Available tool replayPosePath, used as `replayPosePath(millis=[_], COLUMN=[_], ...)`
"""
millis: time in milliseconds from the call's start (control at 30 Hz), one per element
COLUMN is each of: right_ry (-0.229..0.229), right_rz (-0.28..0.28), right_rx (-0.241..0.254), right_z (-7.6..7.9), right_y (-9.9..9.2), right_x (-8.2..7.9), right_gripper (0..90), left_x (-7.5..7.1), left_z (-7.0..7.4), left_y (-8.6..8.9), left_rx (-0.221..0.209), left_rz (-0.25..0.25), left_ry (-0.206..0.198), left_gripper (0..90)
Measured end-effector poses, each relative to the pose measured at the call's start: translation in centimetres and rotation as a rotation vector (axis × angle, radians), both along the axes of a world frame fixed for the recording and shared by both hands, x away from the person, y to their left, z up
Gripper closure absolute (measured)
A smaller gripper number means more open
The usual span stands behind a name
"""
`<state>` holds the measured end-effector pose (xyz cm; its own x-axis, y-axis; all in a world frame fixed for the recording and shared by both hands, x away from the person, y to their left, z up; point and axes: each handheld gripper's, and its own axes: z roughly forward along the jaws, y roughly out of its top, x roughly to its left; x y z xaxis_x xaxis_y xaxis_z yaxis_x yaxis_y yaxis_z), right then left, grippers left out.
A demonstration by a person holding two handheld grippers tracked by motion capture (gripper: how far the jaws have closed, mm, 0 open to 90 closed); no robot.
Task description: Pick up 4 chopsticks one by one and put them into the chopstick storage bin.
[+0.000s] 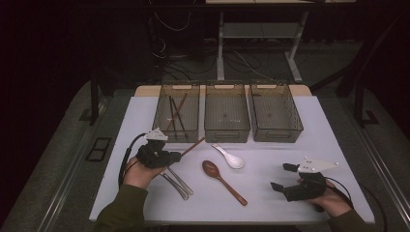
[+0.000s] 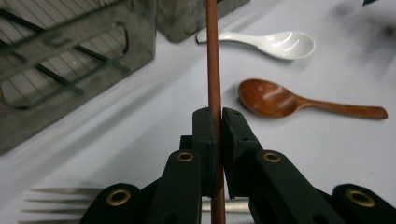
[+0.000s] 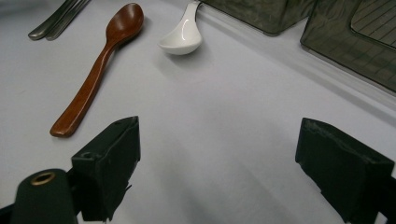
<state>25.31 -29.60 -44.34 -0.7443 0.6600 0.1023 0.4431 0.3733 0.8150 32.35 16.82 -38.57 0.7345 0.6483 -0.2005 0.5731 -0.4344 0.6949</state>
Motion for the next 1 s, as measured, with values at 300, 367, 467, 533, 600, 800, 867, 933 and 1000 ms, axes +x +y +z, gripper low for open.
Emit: replayPosePath(millis=[300, 367, 467, 533, 600, 800, 867, 933, 1000], right_ry=[0.001, -0.001, 0.007, -0.001, -0.001, -0.001, -0.001, -0.002, -0.001], right_rz=[-0.001, -0.001, -0.004, -0.003, -0.002, -0.001, -0.002, -0.002, -0.002], right_rx=[0.001, -0.001, 0.002, 0.001, 0.001, 0.002, 0.002, 0.002, 0.002], right_z=[0.0, 0.0, 0.0, 0.0, 0.0, 0.0, 0.0, 0.0, 0.0], right_y=[0.0, 0.0, 0.0, 0.0, 0.0, 0.0, 0.0, 0.0, 0.0], right_x=[0.0, 0.0, 0.0, 0.0, 0.0, 0.0, 0.0, 0.0, 0.0], right_gripper=[13.9, 13.9, 13.9, 13.9, 13.9, 13.9, 13.9, 13.9, 13.9], left_x=[1.8, 2.3, 3.2, 3.8, 4.3, 6.1, 6.6, 7.2, 7.7], left_z=[2.7, 3.1, 3.7, 4.1, 4.3, 4.8, 5.0, 5.1, 5.3], left_y=[0.1, 0.3, 0.4, 0.5, 0.4, 0.0, -0.3, -0.5, -0.8], left_rx=[-0.023, -0.043, -0.053, -0.048, -0.044, -0.029, -0.026, -0.025, -0.020], left_rz=[0.008, 0.017, 0.028, 0.030, 0.035, 0.045, 0.052, 0.061, 0.069], left_ry=[-0.037, -0.041, -0.042, -0.040, -0.041, -0.040, -0.046, -0.050, -0.054], left_gripper=[83.3, 83.3, 83.3, 83.3, 83.3, 83.3, 83.3, 83.3, 83.3])
